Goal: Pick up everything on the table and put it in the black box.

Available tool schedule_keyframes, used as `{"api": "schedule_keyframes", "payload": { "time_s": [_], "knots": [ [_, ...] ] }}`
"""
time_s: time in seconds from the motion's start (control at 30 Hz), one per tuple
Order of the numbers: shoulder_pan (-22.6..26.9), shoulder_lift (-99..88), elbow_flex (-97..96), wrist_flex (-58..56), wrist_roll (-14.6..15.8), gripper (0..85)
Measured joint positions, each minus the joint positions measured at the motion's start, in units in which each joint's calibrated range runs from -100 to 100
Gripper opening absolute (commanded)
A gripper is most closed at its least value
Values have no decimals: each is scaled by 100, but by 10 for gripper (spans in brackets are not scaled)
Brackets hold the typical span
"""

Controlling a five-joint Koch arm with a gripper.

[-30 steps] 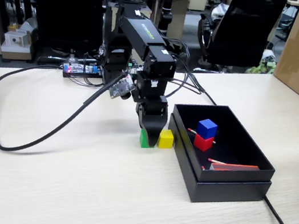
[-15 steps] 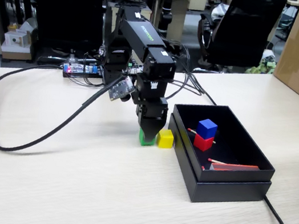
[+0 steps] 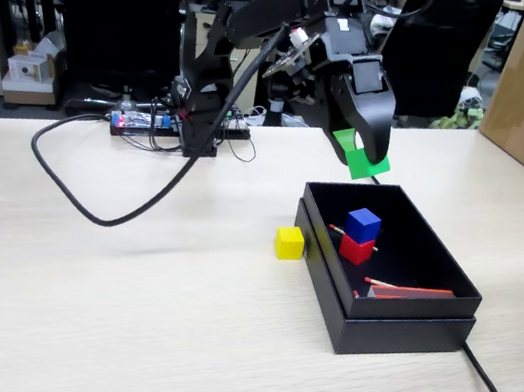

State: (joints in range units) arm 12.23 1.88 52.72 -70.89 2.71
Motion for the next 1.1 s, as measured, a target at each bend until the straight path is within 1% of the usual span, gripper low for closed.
{"api": "schedule_keyframes", "payload": {
  "time_s": [0.07, 0.13, 0.77, 0.8, 0.87, 0.97, 1.0, 1.07, 1.1],
  "knots": [
    [44, 790, 73, 0, 20, 72],
    [44, 1087, 73, 0, 59, 72],
    [68, 2343, -274, 15, 73, 80],
    [73, 2395, -292, 31, 88, 98],
    [73, 2472, -338, 39, 98, 193],
    [83, 2498, -484, 62, 98, 299],
    [83, 2498, -557, 62, 98, 364],
    [83, 2498, -602, 62, 98, 412],
    [83, 2472, -630, 70, 98, 418]
  ]
}}
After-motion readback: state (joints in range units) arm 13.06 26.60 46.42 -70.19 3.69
